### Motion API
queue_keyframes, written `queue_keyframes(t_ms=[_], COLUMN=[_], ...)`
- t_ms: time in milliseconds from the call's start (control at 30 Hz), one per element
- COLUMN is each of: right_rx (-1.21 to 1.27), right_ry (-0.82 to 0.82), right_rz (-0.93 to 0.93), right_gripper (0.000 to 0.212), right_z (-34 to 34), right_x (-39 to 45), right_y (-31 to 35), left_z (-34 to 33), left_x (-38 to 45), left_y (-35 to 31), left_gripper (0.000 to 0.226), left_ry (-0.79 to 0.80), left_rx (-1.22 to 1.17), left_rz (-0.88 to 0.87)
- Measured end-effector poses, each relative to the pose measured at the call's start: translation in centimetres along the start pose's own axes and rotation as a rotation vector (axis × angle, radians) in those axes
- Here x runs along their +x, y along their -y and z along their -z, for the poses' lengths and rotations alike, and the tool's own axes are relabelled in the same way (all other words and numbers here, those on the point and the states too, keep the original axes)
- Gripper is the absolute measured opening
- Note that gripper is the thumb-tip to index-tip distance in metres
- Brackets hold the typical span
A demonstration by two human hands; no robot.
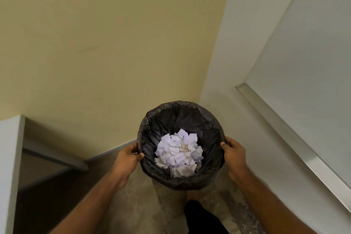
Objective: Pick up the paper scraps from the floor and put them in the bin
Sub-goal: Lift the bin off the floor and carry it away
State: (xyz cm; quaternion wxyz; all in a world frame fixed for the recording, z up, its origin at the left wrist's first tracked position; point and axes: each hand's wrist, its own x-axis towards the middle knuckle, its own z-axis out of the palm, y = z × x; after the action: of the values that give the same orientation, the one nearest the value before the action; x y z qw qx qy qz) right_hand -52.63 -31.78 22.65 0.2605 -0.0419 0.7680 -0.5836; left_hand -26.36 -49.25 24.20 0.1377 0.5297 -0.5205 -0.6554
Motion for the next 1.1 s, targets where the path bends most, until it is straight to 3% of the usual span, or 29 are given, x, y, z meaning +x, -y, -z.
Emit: queue_keyframes(t_ms=[300,533,867,1100], right_rx=[-0.145,-0.355,-0.522,-0.633], right_ry=[0.026,0.009,0.029,0.051], right_rz=[-0.091,-0.101,-0.16,-0.215], right_gripper=[0.028,0.028,0.027,0.034], right_z=[-4.6,-8.3,-14.2,-15.8], right_x=[12.7,21.9,36.8,42.2], right_y=[-0.2,-4.7,-17.7,-25.3], left_z=[-4.9,-7.4,-10.8,-13.3], left_x=[13.1,24.4,42.6,49.7], left_y=[-2.2,-1.9,9.3,16.3], left_gripper=[0.041,0.042,0.042,0.048], left_ry=[-0.109,-0.107,-0.096,-0.071], left_rx=[0.16,0.231,0.266,0.36], left_rz=[0.084,0.144,0.295,0.322])
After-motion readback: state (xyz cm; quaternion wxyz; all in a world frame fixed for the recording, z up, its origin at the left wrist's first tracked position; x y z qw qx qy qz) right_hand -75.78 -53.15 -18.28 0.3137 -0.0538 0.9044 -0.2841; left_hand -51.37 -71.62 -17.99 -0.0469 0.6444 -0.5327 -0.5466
